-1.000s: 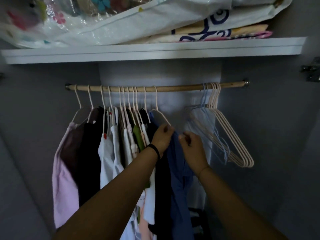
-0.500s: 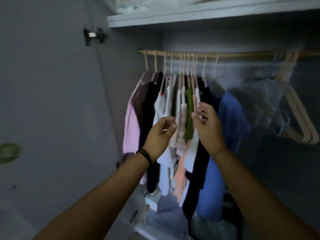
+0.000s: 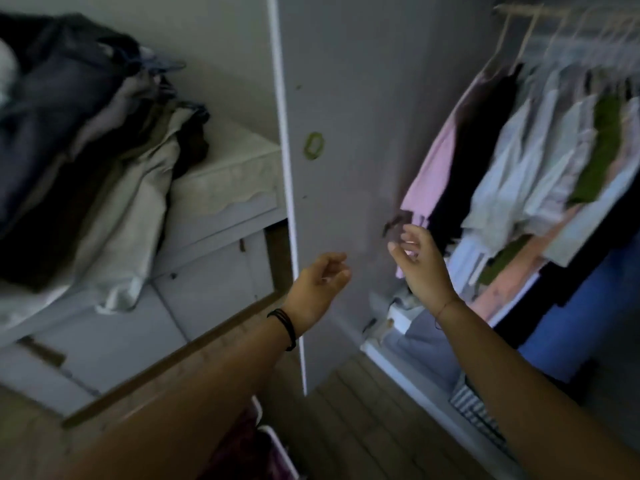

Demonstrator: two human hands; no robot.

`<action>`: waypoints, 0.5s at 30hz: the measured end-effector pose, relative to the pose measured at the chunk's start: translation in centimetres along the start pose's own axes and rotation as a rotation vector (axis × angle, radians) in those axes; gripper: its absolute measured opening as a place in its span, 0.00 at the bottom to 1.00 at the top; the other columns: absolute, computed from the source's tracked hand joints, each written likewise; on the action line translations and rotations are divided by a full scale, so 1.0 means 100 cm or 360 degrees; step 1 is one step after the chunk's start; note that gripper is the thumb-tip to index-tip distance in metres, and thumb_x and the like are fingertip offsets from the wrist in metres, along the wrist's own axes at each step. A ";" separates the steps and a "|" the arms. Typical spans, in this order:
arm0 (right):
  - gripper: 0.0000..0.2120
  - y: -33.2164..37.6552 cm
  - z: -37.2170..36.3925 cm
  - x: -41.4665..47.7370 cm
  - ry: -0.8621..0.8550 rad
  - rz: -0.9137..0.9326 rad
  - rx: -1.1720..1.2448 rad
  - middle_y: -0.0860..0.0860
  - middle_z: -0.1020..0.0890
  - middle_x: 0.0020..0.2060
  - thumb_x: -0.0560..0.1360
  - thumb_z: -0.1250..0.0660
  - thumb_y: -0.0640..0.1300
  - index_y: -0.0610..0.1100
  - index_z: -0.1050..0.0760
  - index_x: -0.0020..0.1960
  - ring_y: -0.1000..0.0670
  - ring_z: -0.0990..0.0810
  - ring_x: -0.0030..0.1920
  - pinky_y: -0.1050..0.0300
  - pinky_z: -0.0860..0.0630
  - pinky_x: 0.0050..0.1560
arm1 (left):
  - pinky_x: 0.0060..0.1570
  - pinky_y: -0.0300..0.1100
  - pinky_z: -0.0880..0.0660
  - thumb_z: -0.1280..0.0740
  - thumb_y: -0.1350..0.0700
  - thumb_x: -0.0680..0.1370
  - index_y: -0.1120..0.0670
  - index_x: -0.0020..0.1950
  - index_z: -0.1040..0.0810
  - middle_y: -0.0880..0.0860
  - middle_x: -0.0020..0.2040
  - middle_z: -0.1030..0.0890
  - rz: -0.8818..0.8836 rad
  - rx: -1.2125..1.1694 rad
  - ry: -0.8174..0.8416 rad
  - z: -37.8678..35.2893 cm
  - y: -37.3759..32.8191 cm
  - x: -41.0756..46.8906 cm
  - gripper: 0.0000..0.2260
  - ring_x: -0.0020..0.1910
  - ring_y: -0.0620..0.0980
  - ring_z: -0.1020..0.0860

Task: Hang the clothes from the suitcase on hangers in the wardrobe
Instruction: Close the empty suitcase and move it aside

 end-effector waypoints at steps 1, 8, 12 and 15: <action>0.20 -0.001 -0.021 -0.014 0.0033 -0.0019 0.0005 0.46 0.25 0.59 0.75 0.33 0.42 0.40 0.32 0.66 0.47 0.24 0.59 0.53 0.28 0.61 | 0.58 0.41 0.27 0.35 0.55 0.79 0.48 0.61 0.27 0.48 0.51 0.20 0.0047 -0.0027 -0.0020 0.018 0.016 -0.017 0.11 0.54 0.47 0.22; 0.21 -0.016 -0.156 -0.101 0.0410 -0.0130 -0.0077 0.48 0.26 0.54 0.74 0.31 0.44 0.41 0.31 0.64 0.45 0.24 0.57 0.47 0.27 0.60 | 0.48 0.32 0.26 0.33 0.55 0.77 0.52 0.60 0.24 0.51 0.53 0.19 0.0452 -0.0070 -0.0311 0.111 0.120 -0.133 0.11 0.52 0.46 0.21; 0.22 -0.039 -0.221 -0.142 0.0676 -0.0179 -0.0130 0.47 0.25 0.55 0.73 0.30 0.44 0.41 0.31 0.64 0.47 0.24 0.56 0.55 0.28 0.58 | 0.51 0.37 0.24 0.33 0.56 0.78 0.54 0.58 0.24 0.54 0.52 0.18 0.0667 -0.0178 -0.0493 0.140 0.184 -0.196 0.09 0.50 0.47 0.20; 0.23 -0.065 -0.265 -0.172 0.0866 -0.0267 -0.0123 0.48 0.26 0.54 0.73 0.30 0.46 0.42 0.31 0.65 0.46 0.24 0.57 0.49 0.27 0.60 | 0.56 0.44 0.24 0.34 0.53 0.78 0.50 0.58 0.25 0.53 0.53 0.18 0.0879 -0.0246 -0.0674 0.153 0.237 -0.243 0.10 0.52 0.49 0.20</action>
Point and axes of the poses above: each hand's wrist, its own x-axis towards the middle knuckle, its own z-axis out of the back of the hand, y = z × x, the point moved 5 cm from there along x, towards the middle knuckle
